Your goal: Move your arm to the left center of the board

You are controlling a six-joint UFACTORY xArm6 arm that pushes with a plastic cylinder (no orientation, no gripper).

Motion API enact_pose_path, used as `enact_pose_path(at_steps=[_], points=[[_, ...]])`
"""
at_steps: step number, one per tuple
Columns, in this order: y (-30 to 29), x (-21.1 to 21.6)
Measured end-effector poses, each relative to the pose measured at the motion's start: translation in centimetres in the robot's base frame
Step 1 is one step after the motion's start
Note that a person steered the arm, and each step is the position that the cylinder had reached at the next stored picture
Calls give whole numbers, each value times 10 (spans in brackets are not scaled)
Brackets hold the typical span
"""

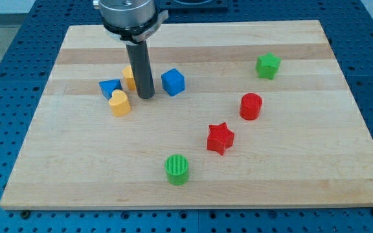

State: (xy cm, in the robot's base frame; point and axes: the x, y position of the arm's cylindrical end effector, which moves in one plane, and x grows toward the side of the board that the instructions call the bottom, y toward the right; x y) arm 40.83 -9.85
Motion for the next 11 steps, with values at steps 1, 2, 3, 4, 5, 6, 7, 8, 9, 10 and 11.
enact_pose_path(at_steps=[1, 2, 3, 4, 5, 6, 7, 8, 9, 10, 11], points=[[0, 15], [1, 32], [2, 49], [-2, 52], [-24, 52], [-55, 52], [-91, 52], [-116, 52], [-126, 33], [-126, 26], [-113, 27]])
